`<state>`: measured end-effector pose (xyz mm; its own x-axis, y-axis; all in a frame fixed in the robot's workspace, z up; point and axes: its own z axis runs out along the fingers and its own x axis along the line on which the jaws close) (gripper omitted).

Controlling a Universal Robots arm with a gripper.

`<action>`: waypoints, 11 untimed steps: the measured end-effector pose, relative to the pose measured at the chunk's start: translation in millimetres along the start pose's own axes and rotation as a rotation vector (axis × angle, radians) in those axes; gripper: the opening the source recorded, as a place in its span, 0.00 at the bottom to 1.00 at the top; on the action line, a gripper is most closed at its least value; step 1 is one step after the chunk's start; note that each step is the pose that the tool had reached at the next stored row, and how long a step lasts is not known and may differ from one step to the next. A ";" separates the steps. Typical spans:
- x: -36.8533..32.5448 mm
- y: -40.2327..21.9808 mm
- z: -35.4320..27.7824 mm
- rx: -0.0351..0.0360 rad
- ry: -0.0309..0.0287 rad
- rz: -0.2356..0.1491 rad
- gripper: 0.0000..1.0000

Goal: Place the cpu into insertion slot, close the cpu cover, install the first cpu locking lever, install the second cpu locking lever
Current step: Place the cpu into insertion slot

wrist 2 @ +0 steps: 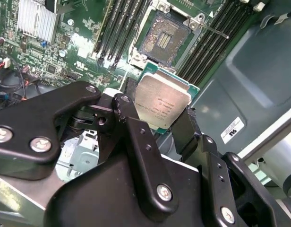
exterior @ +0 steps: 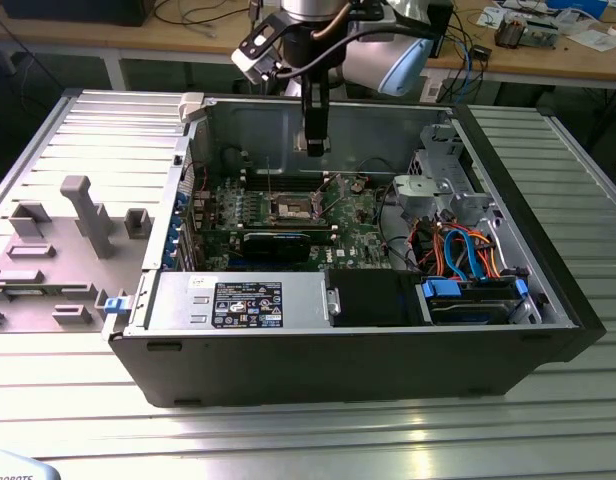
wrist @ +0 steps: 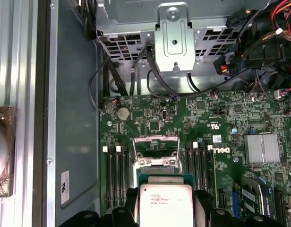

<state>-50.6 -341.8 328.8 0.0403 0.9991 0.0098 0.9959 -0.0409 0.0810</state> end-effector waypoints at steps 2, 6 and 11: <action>0.3 -0.4 3.1 0.0001 -0.0001 0.000 0.54; 0.3 -0.4 3.6 0.0000 0.0000 -0.001 0.54; 0.3 -0.4 3.7 0.0001 -0.0001 0.000 0.54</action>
<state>-50.7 -341.5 325.0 0.0398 0.9992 0.0097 0.9959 -0.0405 0.0809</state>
